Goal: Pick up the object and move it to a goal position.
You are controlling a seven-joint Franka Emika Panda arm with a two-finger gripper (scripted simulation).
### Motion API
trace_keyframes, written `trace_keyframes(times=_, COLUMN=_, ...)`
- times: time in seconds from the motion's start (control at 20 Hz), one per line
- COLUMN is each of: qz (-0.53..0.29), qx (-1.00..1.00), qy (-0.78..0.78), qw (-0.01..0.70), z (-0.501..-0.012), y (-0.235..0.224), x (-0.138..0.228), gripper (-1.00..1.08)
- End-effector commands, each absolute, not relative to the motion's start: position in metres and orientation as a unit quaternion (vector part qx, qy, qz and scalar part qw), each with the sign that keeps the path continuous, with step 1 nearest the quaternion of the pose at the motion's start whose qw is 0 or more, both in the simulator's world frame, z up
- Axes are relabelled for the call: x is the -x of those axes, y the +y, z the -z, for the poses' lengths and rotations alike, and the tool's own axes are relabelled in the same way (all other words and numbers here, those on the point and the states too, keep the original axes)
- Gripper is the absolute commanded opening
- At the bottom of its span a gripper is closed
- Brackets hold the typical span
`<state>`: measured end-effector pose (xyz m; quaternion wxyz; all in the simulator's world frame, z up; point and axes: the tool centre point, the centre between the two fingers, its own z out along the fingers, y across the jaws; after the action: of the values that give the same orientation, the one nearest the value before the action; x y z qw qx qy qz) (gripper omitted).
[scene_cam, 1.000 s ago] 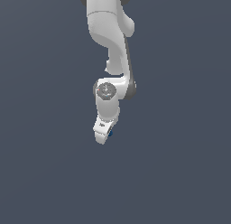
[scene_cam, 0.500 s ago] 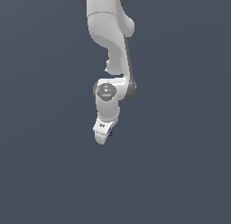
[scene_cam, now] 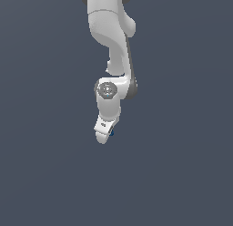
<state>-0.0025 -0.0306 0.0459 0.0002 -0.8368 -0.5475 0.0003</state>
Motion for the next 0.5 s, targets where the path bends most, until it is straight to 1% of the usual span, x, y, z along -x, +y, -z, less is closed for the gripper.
trace_keyframes(times=0.0, qz=0.000, qx=0.837, qy=-0.548, qw=0.000, z=-0.049, y=-0.030, x=0.008, gripper=-1.00)
trace_keyframes(times=0.45, qz=0.000, qx=0.837, qy=-0.547, qw=0.000, z=-0.070, y=-0.025, x=0.044, gripper=-1.00)
